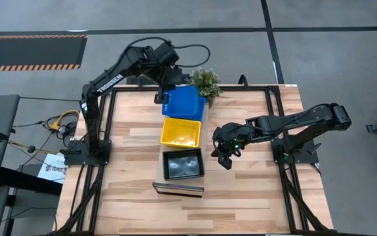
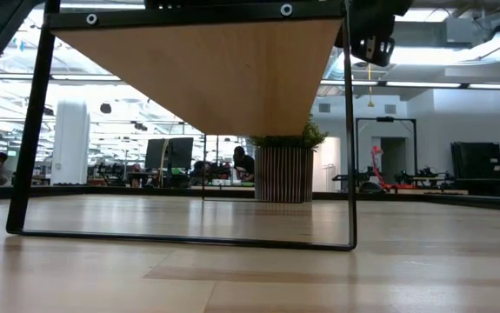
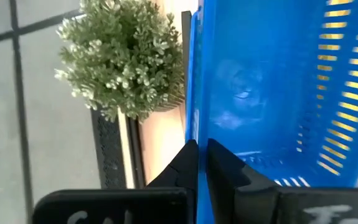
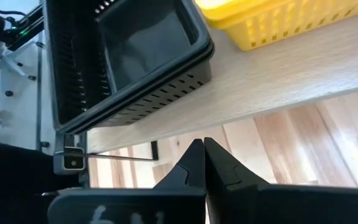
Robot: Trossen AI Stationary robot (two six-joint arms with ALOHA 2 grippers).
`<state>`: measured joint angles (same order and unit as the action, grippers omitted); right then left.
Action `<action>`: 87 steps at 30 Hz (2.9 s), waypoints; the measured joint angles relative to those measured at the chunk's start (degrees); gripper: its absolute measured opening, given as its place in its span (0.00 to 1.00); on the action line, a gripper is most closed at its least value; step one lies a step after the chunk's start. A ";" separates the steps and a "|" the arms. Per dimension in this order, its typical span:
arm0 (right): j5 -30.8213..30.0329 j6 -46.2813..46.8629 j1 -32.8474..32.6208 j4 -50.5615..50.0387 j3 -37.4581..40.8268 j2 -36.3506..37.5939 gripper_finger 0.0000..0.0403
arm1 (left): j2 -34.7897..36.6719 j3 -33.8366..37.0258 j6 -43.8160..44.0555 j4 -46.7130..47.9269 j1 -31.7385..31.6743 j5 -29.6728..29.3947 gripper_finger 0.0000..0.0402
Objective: Stack baskets on shelf by color
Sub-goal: Stack the blue basket on top of the blue basket on the shelf, then return to Home Position
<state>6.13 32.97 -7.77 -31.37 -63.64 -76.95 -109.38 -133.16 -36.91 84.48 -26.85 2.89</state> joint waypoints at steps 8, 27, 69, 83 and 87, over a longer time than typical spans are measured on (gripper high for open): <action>-0.42 -0.01 0.00 0.10 0.00 0.00 0.02 | -0.31 -0.02 -3.75 -1.30 1.77 -3.56 0.00; -0.42 0.07 0.00 0.08 0.00 0.00 0.02 | -0.42 -0.02 -4.71 -3.36 1.80 -3.16 0.23; -0.20 -22.91 26.34 8.80 1.57 35.48 0.02 | 32.09 0.31 35.64 -13.60 5.42 8.98 0.30; 2.97 -11.70 32.35 21.59 28.55 57.70 0.07 | 57.34 51.93 40.93 -47.21 5.37 13.27 0.30; 2.95 -8.70 32.28 22.16 34.18 65.52 0.06 | 66.68 70.02 44.56 -58.60 5.37 14.36 0.30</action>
<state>9.08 24.27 24.51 -9.20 -29.45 -11.43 -42.70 -63.14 7.65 25.87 -21.47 17.24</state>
